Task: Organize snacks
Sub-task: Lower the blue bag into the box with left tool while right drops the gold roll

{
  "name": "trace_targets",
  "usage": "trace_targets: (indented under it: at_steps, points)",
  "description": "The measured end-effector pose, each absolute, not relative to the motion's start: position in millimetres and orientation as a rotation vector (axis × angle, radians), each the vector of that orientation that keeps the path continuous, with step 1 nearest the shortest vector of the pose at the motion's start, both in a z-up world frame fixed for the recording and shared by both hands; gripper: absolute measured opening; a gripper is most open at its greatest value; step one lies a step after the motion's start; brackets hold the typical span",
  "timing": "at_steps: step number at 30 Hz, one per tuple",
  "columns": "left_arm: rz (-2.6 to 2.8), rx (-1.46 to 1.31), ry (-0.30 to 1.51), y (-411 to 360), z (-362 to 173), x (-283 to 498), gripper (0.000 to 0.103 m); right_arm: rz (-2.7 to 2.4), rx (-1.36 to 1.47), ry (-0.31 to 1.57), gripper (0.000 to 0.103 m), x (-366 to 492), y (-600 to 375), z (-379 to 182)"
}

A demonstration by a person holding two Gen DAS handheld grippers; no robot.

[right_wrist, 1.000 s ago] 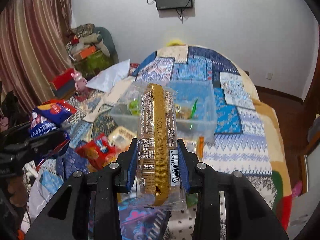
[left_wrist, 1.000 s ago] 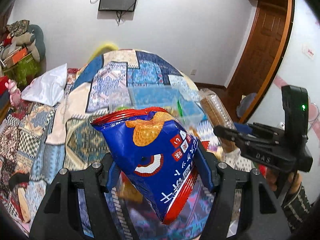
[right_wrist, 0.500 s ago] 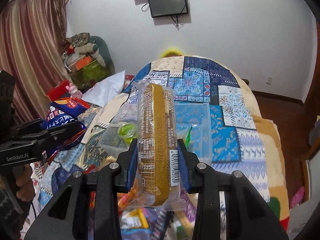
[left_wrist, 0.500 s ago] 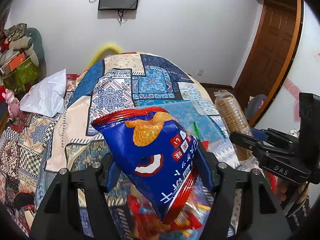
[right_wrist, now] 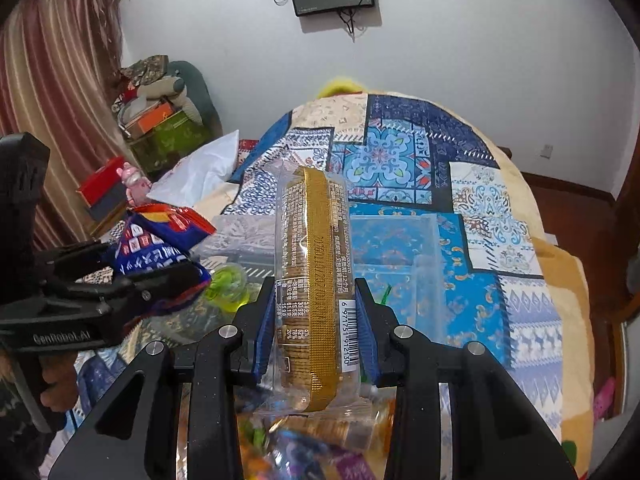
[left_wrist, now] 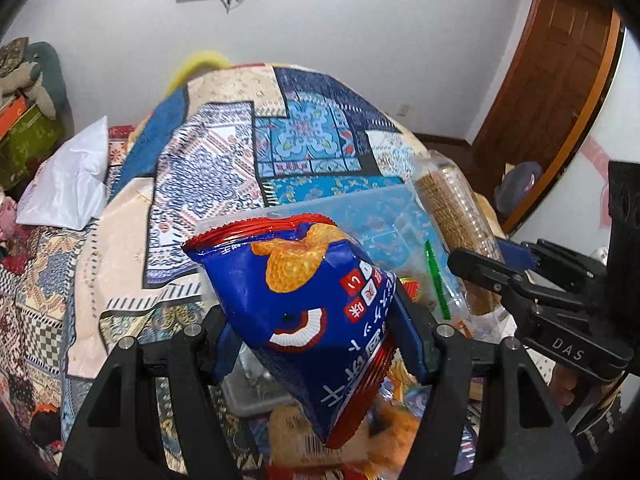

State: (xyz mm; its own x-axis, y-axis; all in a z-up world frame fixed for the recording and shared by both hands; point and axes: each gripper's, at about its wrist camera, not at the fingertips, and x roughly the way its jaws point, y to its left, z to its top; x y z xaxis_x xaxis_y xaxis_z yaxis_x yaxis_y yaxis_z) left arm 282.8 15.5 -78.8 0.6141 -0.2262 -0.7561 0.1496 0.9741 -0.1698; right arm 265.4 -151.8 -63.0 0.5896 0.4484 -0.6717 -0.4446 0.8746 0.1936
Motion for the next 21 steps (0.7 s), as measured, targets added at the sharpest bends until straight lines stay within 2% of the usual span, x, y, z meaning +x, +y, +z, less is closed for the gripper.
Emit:
trace_targets:
  at_steps: [19, 21]
  points:
    - [-0.224, -0.120, 1.048, 1, -121, 329, 0.067, 0.443, -0.027, 0.855, 0.036, 289, -180, -93]
    - [-0.225, -0.133, 1.041, 3, -119, 328, 0.070, 0.445, -0.030, 0.856, 0.036, 288, -180, -92]
